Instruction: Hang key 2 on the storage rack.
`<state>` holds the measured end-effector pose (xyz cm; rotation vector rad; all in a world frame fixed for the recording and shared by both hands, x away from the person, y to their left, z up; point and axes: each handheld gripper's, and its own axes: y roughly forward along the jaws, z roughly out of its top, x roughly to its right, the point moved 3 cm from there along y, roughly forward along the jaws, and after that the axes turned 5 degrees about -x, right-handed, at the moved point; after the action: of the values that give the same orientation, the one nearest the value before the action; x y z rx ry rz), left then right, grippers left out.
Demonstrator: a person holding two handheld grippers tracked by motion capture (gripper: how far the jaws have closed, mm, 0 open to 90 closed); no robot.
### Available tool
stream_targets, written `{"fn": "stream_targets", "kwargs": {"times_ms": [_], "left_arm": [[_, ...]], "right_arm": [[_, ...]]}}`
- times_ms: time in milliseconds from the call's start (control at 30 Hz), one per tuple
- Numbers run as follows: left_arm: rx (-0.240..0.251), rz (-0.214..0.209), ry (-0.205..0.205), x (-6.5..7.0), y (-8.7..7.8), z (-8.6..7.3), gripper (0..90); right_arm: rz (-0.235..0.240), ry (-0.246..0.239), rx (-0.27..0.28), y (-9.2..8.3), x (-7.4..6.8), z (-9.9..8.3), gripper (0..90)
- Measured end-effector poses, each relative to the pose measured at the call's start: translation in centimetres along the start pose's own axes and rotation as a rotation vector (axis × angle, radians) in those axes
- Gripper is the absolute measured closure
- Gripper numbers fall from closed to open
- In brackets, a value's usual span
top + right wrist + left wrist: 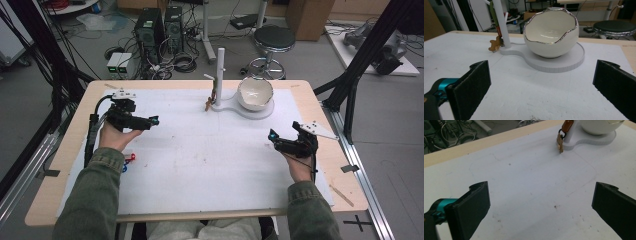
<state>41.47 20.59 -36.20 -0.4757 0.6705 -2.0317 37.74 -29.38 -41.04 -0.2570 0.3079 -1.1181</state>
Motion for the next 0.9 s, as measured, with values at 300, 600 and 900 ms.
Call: {"fn": "stream_targets", "kwargs": {"times_ms": [300, 600, 900], "left_arm": [[-0.009, 0.043, -0.034, -1.4, -2.0, -2.4, 2.1], [-0.019, 0.063, -0.055, -2.1, -2.5, -4.0, 2.1], [-0.04, 0.089, -0.089, -2.8, -3.6, -6.2, 2.1]], "right_arm": [[-0.001, -0.002, -0.001, 0.0, 0.0, 0.0, 0.5], [-0.003, -0.008, -0.002, 0.0, 0.0, 0.0, 0.5], [-0.003, -0.002, -0.001, -0.1, 0.0, 0.0, 0.5]]}}
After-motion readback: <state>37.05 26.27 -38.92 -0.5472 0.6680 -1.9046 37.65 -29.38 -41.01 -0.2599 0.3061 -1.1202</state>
